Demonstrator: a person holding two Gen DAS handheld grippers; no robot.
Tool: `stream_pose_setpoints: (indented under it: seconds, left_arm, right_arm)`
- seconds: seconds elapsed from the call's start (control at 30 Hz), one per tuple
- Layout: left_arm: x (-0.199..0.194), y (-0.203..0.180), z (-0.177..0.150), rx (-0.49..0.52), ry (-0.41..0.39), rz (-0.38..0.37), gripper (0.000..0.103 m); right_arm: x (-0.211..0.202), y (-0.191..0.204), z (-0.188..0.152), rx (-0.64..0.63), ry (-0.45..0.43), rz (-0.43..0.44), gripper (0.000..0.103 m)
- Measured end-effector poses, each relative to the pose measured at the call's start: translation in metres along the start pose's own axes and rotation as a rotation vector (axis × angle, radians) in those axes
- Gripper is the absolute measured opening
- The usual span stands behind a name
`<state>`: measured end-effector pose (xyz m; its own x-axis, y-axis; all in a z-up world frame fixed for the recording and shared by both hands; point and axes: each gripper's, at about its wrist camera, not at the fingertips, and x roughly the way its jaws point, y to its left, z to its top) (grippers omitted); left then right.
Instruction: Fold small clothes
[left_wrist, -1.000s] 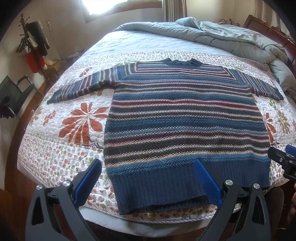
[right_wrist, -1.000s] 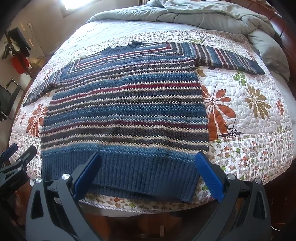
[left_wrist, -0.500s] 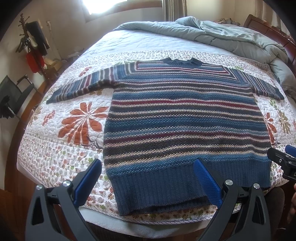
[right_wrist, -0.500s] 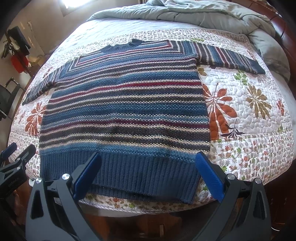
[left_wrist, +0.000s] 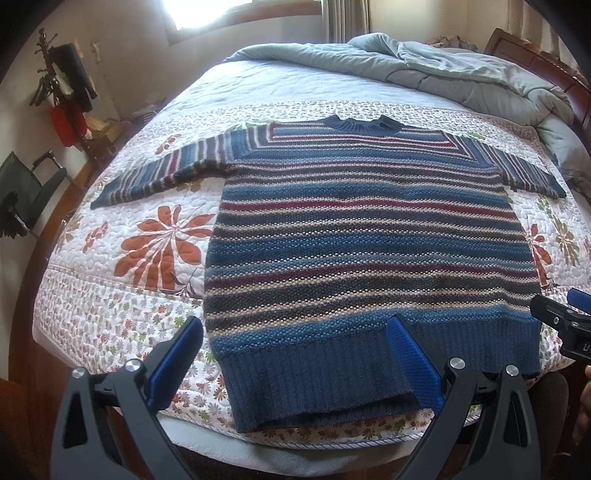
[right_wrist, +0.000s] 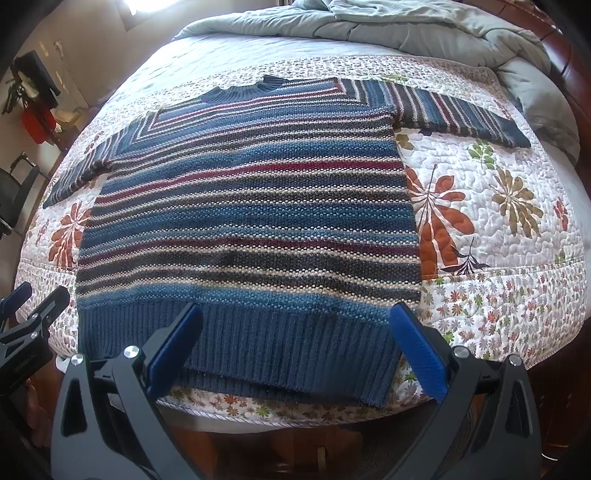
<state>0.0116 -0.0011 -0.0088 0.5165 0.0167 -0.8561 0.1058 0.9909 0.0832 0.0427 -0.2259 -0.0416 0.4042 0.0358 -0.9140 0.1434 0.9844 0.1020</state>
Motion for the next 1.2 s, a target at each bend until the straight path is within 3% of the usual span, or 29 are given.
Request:
stream_pose_setpoints:
  seconds: [1.2]
  left_arm:
    - [0.012,0.000,0.012,-0.011,0.012,0.010,0.099]
  right_arm:
    - [-0.001,0.001,0.012,-0.031,-0.032,-0.030,0.100]
